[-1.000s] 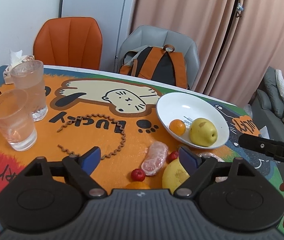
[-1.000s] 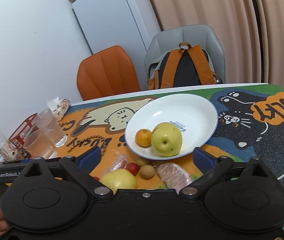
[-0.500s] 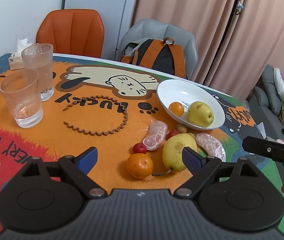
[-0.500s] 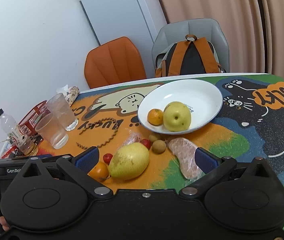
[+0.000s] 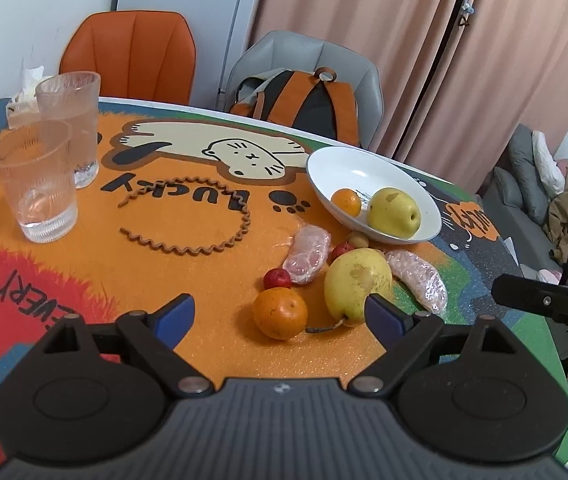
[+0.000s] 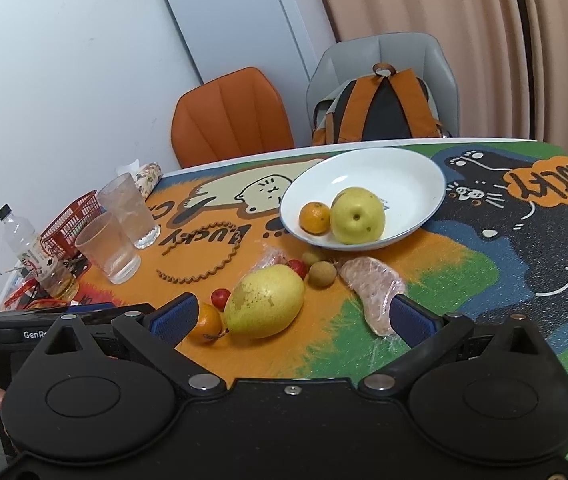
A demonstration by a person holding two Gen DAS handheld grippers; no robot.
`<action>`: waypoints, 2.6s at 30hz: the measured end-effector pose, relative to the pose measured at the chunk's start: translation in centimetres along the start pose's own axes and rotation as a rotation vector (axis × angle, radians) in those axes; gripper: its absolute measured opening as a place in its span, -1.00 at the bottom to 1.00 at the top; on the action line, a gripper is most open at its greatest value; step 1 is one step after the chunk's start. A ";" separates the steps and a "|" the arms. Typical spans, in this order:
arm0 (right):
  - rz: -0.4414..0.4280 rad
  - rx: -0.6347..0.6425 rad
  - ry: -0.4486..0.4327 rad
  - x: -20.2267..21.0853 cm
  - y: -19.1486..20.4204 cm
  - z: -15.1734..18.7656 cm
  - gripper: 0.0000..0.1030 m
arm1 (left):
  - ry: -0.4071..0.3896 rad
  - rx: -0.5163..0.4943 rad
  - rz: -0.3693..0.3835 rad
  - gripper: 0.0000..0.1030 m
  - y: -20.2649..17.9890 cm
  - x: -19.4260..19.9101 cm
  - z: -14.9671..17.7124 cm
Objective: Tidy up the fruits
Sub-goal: 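Withdraw both tools from the plate toward the remaining fruit, then grasp the second mandarin with the left tool while the right tool grasps the elongated yellow pear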
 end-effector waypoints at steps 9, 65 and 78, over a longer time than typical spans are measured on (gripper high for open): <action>-0.005 -0.016 0.023 -1.3 -0.1 0.7 1.00 | -0.004 0.017 0.005 0.67 0.6 -1.2 0.4; -0.035 0.029 0.160 -10.7 4.4 1.5 0.87 | 0.020 0.082 0.022 -0.26 4.8 -4.4 -0.2; -0.033 0.000 0.164 -11.0 3.6 2.3 0.31 | 0.018 0.077 0.018 -0.26 4.5 -4.0 0.0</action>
Point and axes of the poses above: each gripper's, at about its wrist camera, not at the fingertips, and x roughly against the way its jaws point, y to its left, z to its underside, the point moved 7 cm from there along -x, roughly the way its jaws point, and after that the axes turned 6 degrees about z, right-handed, at the moved point
